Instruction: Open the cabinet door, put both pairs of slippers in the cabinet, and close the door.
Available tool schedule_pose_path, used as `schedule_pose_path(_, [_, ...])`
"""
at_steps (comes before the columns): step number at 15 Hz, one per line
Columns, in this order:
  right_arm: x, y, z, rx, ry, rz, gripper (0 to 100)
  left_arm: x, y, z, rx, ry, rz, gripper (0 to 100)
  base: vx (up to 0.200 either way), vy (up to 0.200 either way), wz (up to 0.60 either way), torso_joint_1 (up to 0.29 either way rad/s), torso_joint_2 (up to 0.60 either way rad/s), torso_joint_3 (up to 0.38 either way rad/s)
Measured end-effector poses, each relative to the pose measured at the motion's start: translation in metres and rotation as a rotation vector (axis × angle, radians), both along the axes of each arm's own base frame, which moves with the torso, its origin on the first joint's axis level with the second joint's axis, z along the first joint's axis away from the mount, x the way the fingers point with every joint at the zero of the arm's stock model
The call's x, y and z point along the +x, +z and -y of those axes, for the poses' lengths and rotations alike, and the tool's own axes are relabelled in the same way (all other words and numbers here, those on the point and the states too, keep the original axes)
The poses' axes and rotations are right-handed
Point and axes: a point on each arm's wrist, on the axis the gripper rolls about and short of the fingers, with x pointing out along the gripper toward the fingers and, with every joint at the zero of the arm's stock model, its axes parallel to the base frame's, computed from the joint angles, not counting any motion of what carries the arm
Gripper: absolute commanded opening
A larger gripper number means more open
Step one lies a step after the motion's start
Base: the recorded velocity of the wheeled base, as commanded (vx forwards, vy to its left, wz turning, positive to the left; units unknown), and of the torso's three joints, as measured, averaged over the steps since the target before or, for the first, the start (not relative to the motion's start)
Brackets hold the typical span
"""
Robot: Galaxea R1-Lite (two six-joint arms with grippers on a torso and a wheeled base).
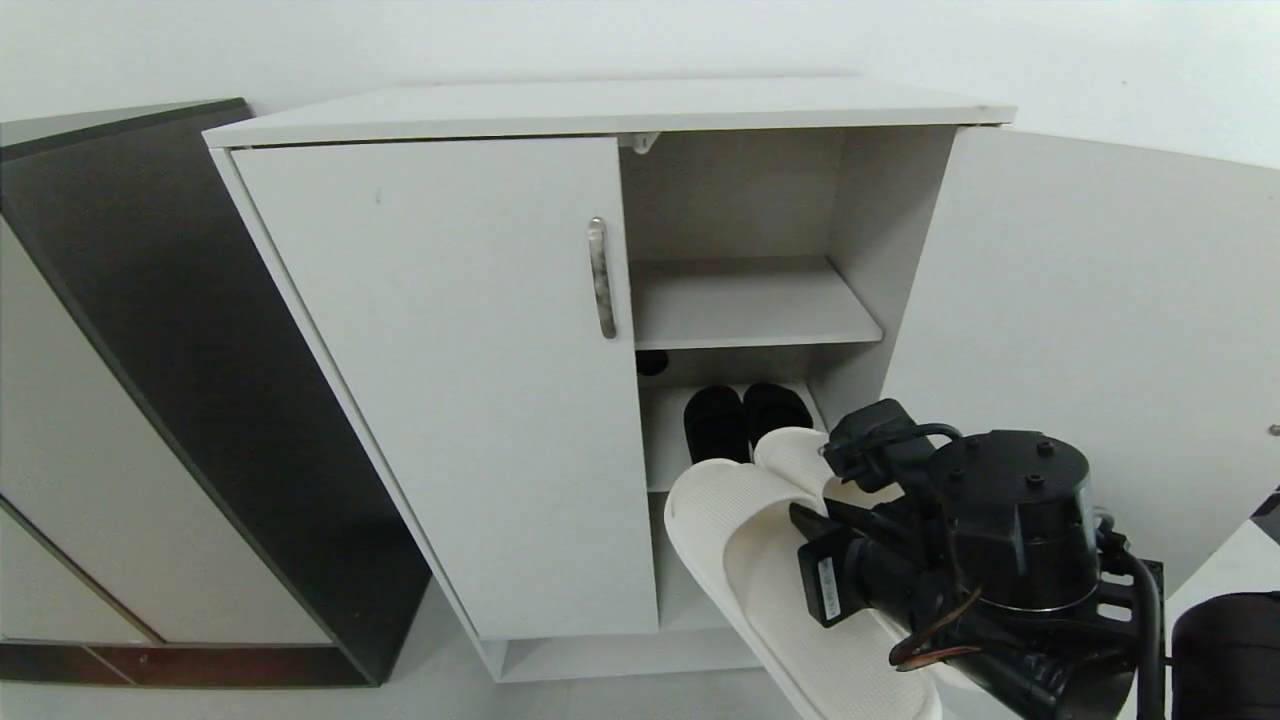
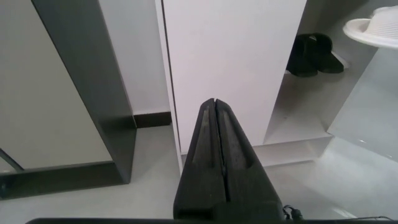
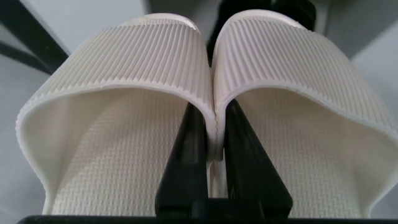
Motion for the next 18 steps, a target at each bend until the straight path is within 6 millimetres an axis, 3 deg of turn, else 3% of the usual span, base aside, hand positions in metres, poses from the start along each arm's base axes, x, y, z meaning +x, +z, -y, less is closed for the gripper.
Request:
schedule_pose_path(10, [0.045,0.091,-0.058,0.100,-0.375,0.085,0,0.000,0.000,0.000,0.001,0.000,0.000,0,0.000,0.000,0.00,0.000,0.00,0.000])
schedule_pose_path(13, [0.053,0.090,-0.068,0.083,-0.392,0.081,0,0.000,0.000,0.000,0.001,0.000,0.000,0,0.000,0.000,0.00,0.000,0.00,0.000])
schedule_pose_path(18, [0.063,0.079,-0.069,0.059,-0.414,0.067,0,0.000,0.000,0.000,0.003,0.000,0.000,0,0.040,0.000,0.00,0.001,0.00,0.000])
